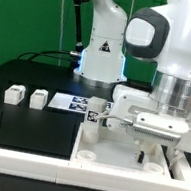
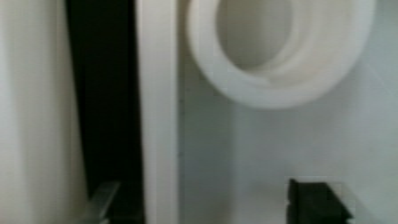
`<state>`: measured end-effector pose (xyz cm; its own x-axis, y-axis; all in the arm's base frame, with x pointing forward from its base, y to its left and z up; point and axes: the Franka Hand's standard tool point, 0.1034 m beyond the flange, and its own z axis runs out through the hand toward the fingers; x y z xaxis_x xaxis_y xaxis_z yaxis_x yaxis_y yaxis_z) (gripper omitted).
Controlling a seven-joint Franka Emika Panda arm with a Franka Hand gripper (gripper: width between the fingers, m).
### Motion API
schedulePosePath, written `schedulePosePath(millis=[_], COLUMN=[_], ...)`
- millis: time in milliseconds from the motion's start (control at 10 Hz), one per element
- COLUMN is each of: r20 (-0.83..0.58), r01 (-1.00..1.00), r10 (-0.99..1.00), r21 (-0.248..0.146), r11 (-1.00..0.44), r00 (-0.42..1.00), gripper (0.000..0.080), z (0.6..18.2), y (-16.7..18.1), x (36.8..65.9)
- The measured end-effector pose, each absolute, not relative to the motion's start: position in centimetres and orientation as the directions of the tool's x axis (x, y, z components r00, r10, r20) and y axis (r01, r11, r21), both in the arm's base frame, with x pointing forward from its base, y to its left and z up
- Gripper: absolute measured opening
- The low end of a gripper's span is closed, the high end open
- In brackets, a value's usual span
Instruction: Assemble square table
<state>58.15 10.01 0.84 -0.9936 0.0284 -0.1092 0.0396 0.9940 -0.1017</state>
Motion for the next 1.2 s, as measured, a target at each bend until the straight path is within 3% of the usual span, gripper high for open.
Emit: schedulePosePath(millis=[100,200,900,1000,1200], r20=[-0.110,-0.110,-0.109,-0.114,-0.148], r01=[0.049,0.053,0.058,0.079,0.117], r10=[0.037,0.041,0.047,0.066,0.096], r21=[-0.106,-0.108,-0.108,-0.113,-0.139], r11=[0.993,0.993,0.992,0.990,0.983], r00=[-0.993,-0.993,-0.993,-0.991,-0.984], gripper=[0.0554,0.0620,0.0649,0.0649,0.0649], z=[0.8,0.8,0.8,1.6,5.6], y=[9.5,9.3,9.0,9.3,8.4], x=[58.2,58.2,58.3,58.4,58.8])
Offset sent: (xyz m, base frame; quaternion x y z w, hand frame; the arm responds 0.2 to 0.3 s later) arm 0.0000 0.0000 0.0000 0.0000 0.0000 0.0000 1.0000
